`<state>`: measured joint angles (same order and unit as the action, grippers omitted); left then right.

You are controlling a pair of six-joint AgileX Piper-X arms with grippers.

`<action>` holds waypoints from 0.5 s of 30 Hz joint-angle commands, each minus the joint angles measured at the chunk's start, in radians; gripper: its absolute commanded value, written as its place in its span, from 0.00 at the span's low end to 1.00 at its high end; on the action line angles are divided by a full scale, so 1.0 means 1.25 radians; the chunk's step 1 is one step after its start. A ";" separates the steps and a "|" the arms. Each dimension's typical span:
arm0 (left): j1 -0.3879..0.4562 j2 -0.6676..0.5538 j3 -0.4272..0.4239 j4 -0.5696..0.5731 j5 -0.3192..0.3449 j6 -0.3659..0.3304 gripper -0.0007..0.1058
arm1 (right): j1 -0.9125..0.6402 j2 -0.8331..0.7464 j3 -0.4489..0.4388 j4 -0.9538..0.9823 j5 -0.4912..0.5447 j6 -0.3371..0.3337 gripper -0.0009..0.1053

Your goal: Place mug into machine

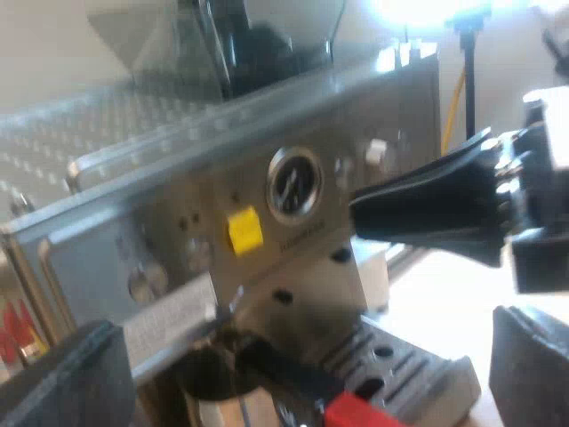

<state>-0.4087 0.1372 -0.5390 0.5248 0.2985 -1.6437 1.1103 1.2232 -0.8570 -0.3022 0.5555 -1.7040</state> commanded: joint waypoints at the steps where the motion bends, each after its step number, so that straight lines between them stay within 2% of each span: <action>1: -0.004 -0.005 -0.011 -0.003 0.005 -0.009 0.78 | 0.001 0.022 -0.030 -0.006 0.007 -0.004 0.01; 9: -0.004 -0.005 -0.011 0.026 0.009 -0.009 0.78 | 0.001 0.127 -0.129 -0.006 0.061 -0.004 0.01; 15: -0.004 -0.005 -0.011 0.031 0.009 -0.009 0.78 | 0.000 0.170 -0.164 0.005 0.080 -0.004 0.01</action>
<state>-0.4087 0.1363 -0.5465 0.5733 0.3050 -1.6444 1.1103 1.4254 -1.0392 -0.3000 0.6400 -1.7040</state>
